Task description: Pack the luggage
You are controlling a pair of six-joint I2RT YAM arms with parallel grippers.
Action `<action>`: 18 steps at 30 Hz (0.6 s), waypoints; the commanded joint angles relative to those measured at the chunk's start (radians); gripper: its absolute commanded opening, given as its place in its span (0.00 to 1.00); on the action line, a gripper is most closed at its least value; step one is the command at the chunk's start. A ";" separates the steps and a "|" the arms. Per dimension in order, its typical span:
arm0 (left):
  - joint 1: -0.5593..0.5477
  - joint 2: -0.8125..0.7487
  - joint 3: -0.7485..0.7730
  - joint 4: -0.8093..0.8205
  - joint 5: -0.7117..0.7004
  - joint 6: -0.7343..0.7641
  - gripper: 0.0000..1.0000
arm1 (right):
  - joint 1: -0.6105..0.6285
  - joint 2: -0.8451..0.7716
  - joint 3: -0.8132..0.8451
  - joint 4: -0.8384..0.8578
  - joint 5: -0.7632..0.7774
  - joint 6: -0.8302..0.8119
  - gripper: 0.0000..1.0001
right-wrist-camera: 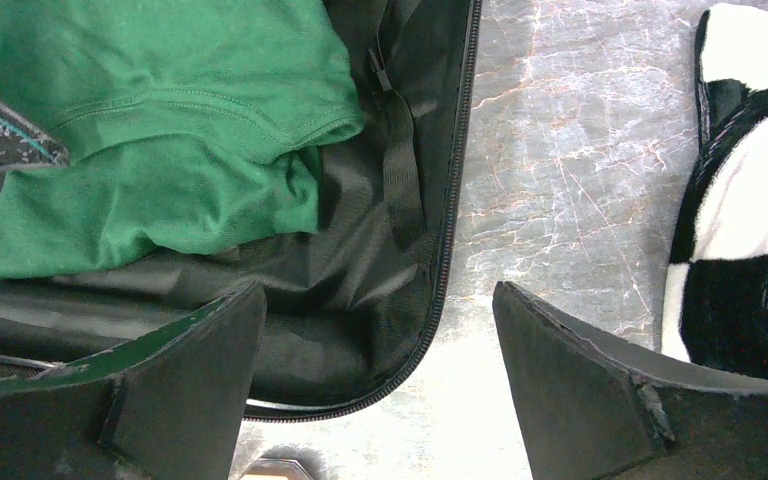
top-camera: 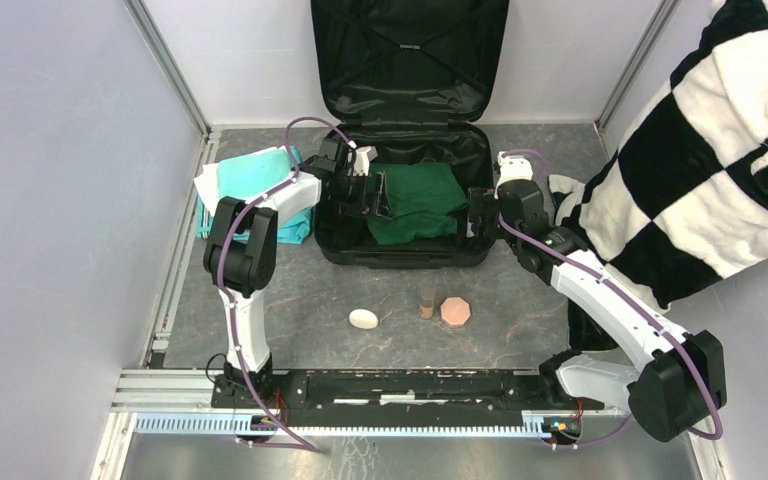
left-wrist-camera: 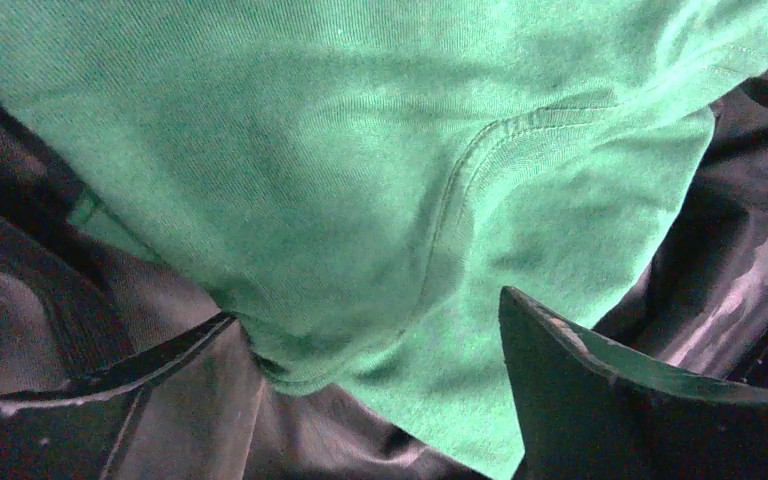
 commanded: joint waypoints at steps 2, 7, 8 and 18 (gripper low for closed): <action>-0.010 0.033 0.061 0.103 0.027 -0.081 0.73 | -0.002 0.011 0.012 0.025 0.012 0.003 0.91; -0.017 0.023 0.060 0.112 -0.002 -0.070 0.38 | -0.003 0.013 0.013 0.026 0.025 -0.005 0.91; -0.019 0.019 0.056 0.120 0.001 -0.072 0.28 | -0.004 0.014 0.012 0.027 0.025 -0.005 0.91; -0.025 -0.003 0.096 0.166 0.082 -0.112 0.02 | -0.005 0.016 0.004 0.032 0.028 -0.007 0.90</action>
